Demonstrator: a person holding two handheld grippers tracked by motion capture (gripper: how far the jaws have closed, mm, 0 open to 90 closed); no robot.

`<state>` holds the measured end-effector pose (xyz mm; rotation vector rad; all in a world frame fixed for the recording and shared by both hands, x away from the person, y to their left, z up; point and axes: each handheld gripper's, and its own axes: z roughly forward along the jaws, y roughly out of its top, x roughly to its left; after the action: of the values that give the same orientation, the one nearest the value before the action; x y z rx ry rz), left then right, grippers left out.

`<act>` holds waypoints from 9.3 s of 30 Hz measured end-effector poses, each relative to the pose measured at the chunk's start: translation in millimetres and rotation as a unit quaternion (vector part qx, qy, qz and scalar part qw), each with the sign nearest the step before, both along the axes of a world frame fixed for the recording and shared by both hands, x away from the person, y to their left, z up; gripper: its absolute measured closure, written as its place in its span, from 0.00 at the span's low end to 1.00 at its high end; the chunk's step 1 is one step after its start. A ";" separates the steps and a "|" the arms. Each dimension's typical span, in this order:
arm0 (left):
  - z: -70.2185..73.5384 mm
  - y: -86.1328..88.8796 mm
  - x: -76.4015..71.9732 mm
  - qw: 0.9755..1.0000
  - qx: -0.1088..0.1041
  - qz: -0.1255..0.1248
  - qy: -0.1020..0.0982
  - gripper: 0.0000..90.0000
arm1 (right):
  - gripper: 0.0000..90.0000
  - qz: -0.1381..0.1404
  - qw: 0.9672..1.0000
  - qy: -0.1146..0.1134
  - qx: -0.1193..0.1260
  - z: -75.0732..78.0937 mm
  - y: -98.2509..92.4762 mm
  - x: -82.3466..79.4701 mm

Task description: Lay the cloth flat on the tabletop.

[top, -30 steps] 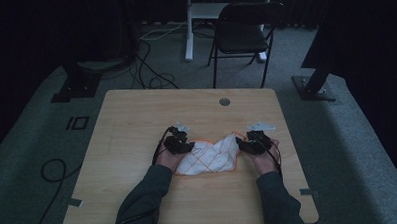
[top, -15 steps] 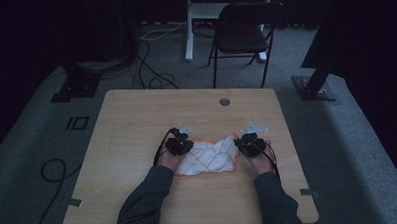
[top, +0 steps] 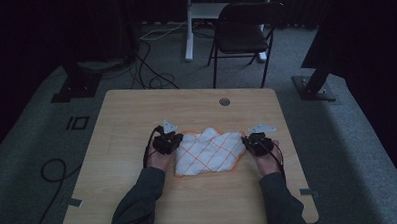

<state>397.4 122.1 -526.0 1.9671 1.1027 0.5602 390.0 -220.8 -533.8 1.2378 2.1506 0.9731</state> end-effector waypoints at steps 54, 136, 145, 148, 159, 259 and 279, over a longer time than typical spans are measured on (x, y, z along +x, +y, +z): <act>-34.4 -4.4 15.2 0.997 0.039 0.017 0.066 0.66 | 0.59 0.113 0.993 0.009 -0.037 -29.0 50.8 -86.1; -38.0 0.7 -32.8 0.997 0.046 -0.024 0.064 0.95 | 0.95 0.085 0.993 0.057 -0.054 -32.5 44.6 -49.3; -39.1 0.8 -37.6 0.997 0.040 -0.022 0.061 0.95 | 0.95 0.081 0.994 0.064 -0.047 -33.6 24.4 -83.1; -38.9 1.2 -38.9 0.997 0.038 -0.022 0.060 0.94 | 0.94 0.085 0.993 0.064 -0.045 -32.1 22.5 -90.6; -30.1 14.9 -43.7 0.999 0.021 -0.006 0.045 0.88 | 0.78 0.055 0.998 0.037 -0.002 -21.9 28.1 -64.7; -39.2 -81.9 -38.0 0.990 0.041 -0.132 0.040 0.73 | 0.96 0.056 0.998 0.028 -0.015 -21.0 75.3 -40.0; -17.5 -50.5 -59.1 0.986 0.026 -0.159 0.033 0.99 | 0.78 0.045 0.999 0.011 0.004 -10.8 59.4 -45.6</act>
<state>338.3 71.6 -543.5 2.1654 0.7946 0.3576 344.5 -161.3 -544.6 1.1703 2.2381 1.0096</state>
